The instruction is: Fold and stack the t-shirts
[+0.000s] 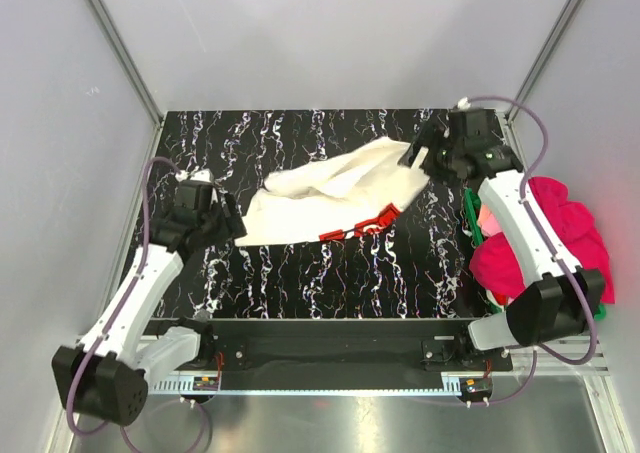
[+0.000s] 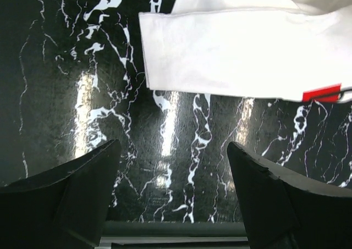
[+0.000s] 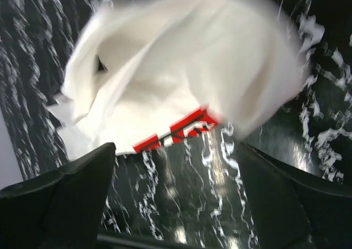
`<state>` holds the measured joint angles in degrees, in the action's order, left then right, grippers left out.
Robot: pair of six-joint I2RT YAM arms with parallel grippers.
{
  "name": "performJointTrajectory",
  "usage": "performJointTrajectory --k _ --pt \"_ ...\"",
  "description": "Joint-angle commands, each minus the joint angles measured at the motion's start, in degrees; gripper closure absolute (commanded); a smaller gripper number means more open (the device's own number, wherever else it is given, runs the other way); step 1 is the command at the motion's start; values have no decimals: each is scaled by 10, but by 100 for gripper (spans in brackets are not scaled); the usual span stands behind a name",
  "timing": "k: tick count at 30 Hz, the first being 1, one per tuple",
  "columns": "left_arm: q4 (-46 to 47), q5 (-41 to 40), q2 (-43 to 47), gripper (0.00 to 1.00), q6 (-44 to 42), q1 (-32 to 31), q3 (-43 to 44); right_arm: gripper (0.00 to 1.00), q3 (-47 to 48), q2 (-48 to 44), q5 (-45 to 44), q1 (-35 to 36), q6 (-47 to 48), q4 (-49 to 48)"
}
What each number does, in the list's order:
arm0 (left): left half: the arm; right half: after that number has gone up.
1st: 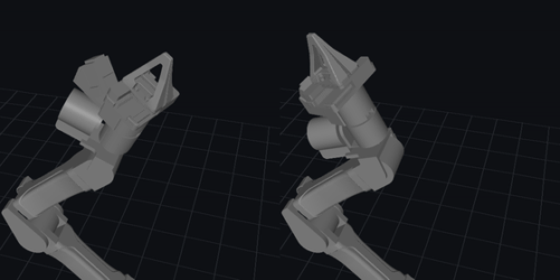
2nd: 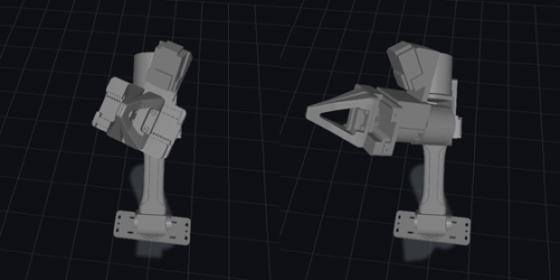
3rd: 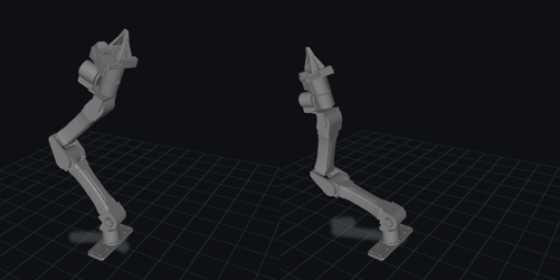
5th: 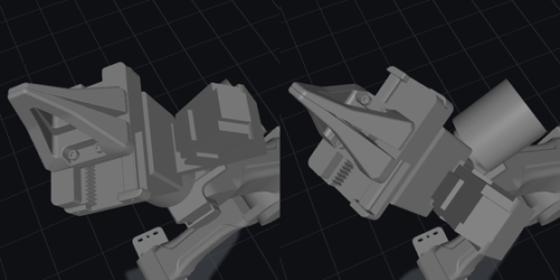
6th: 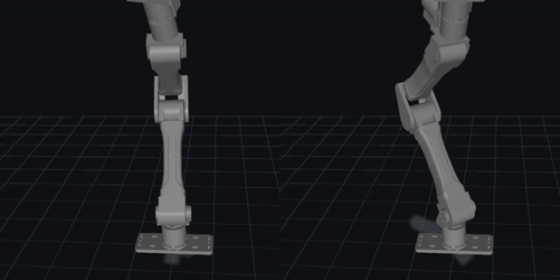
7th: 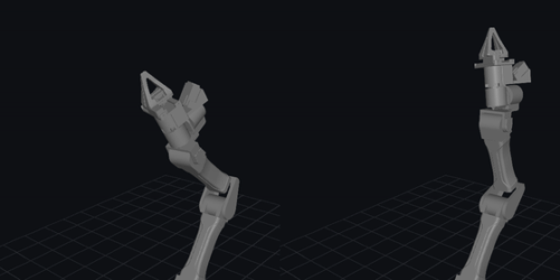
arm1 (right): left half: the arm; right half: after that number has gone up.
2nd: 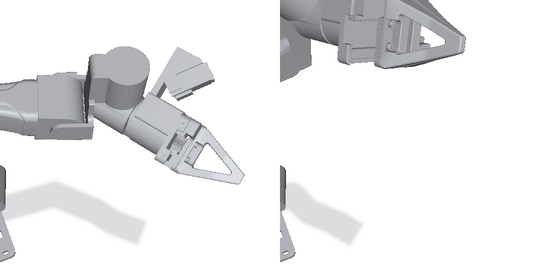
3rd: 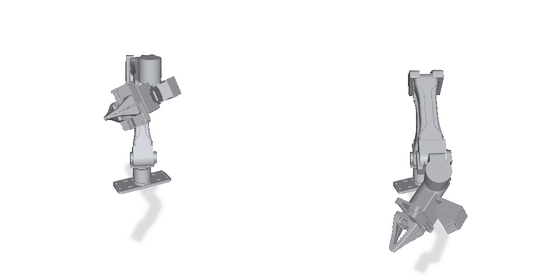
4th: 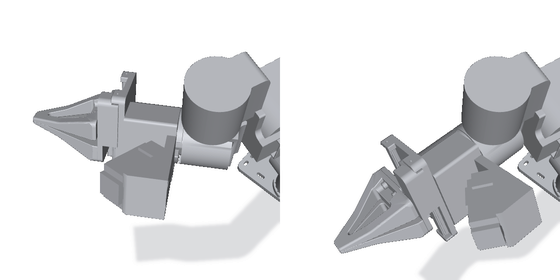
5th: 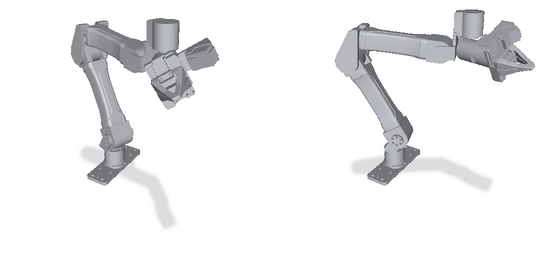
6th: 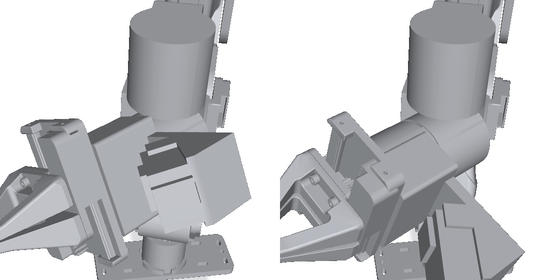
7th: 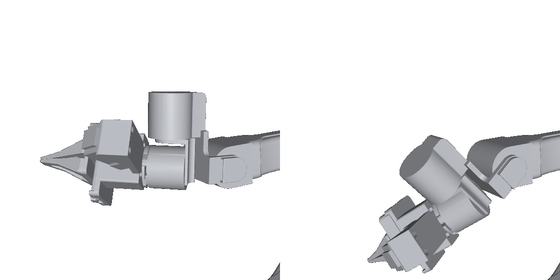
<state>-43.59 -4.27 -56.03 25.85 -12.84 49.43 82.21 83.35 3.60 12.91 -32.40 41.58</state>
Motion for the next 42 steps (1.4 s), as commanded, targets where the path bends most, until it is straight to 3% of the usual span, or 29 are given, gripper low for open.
performJointTrajectory --k 1,5,16,31,34,39,42 --pt "72 11 -50 16 36 0 -8 0 -99 33 54 25 -6 14" --pt "109 1 -115 17 42 -1 -11 0 -144 19 75 22 -6 -6" --pt "168 -42 -264 25 40 30 21 0 -144 -22 94 22 22 18" --pt "256 32 -391 30 32 81 73 0 -185 -47 113 22 46 17" --pt "266 39 -407 40 34 81 71 0 -188 -42 114 22 49 13" --pt "280 52 -412 45 37 80 54 0 -188 -34 112 23 52 10" --pt "286 52 -421 54 36 80 50 0 -185 -28 112 22 52 11"
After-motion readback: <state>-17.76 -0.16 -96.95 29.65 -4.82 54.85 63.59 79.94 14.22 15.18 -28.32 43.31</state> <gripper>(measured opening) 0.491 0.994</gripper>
